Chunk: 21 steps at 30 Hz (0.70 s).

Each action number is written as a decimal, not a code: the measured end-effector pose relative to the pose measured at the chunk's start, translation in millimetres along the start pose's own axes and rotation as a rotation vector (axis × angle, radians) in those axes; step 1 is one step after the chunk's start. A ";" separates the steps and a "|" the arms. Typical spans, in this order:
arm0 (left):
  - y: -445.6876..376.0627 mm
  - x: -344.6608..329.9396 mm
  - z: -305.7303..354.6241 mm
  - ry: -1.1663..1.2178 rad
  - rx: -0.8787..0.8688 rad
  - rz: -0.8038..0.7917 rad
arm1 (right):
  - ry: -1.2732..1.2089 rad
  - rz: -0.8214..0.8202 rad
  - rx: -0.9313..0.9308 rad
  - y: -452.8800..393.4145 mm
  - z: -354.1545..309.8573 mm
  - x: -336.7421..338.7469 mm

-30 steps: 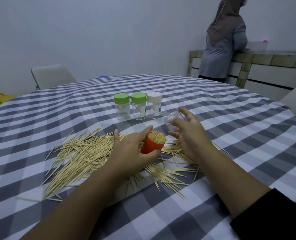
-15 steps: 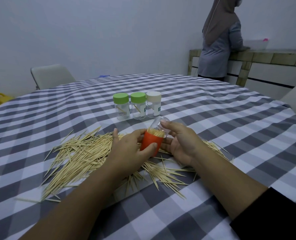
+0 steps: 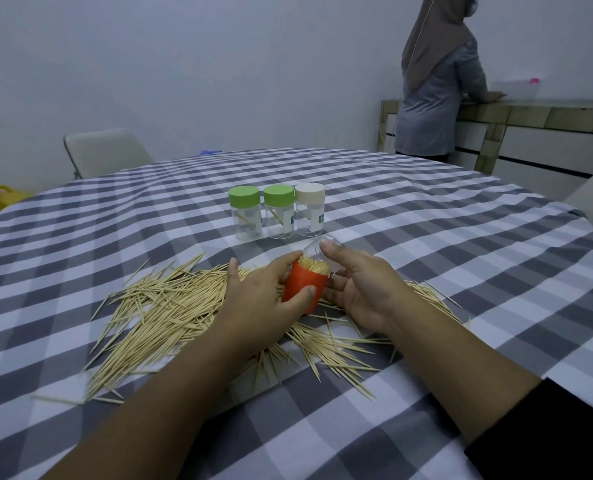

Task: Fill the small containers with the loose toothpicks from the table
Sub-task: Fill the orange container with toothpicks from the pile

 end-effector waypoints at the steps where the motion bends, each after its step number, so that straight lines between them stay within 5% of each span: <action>1: -0.2 0.1 1.1 -0.011 -0.003 -0.004 | 0.002 -0.002 0.003 0.2 -0.2 -0.1; 21: -1.6 -1.0 -1.1 -0.025 0.001 -0.016 | 0.098 -0.039 0.092 1.2 -5.4 -0.8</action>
Point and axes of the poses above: each hand's wrist, its own y-axis away from the middle knuckle, its own x-axis out of the back of the hand, z = x × y, the point moved 8 cm from there along -y, towards the middle knuckle, and after that the axes turned 3 degrees about -y, right-handed, at the moved point
